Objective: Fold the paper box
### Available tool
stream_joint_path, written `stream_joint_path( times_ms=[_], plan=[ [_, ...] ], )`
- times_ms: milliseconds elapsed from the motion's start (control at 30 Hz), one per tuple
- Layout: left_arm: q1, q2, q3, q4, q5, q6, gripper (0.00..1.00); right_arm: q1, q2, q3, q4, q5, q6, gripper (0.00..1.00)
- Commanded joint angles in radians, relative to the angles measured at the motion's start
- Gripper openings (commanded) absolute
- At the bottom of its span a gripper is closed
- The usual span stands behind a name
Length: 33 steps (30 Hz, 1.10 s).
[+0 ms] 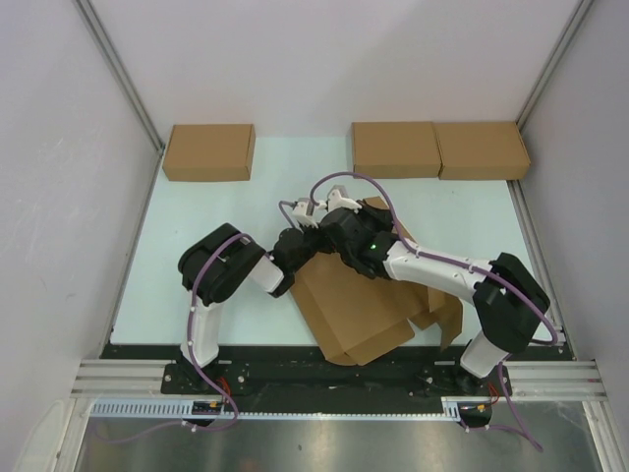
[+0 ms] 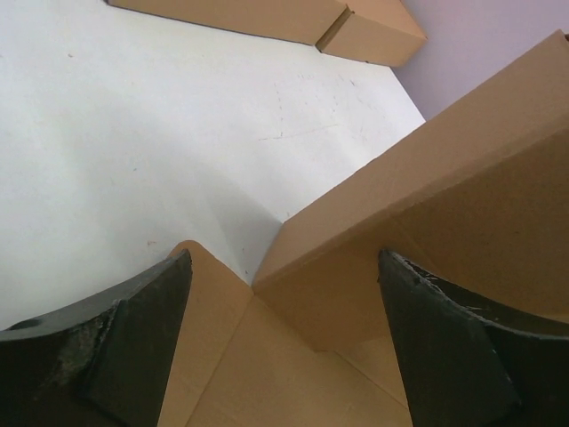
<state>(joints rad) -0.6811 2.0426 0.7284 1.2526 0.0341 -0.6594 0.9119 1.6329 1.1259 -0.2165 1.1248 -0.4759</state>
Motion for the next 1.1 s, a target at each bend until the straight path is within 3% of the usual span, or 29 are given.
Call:
stream_joint_path(
  times_ms=[0,400,633,733,933,1067],
  plan=[
    [-0.015,-0.024,0.062,0.472,0.096,0.044,0.92,0.001,-0.027,-0.021,-0.011,-0.195,0.135,0.0],
    [-0.014,-0.021,0.101,0.473,0.288,0.07,0.93,-0.021,-0.047,-0.021,-0.03,-0.252,0.151,0.0],
    [-0.015,0.014,0.149,0.473,0.314,0.069,1.0,-0.015,-0.039,-0.021,-0.037,-0.261,0.151,0.0],
    [-0.015,0.022,0.164,0.473,0.322,0.064,0.95,-0.008,-0.03,-0.021,-0.034,-0.249,0.145,0.0],
    [-0.015,0.028,0.172,0.473,0.336,0.063,0.75,0.008,-0.013,-0.021,-0.017,-0.197,0.12,0.0],
    [-0.017,0.018,0.152,0.473,0.342,0.063,0.76,0.008,-0.024,-0.02,-0.018,-0.183,0.118,0.0]
  ],
)
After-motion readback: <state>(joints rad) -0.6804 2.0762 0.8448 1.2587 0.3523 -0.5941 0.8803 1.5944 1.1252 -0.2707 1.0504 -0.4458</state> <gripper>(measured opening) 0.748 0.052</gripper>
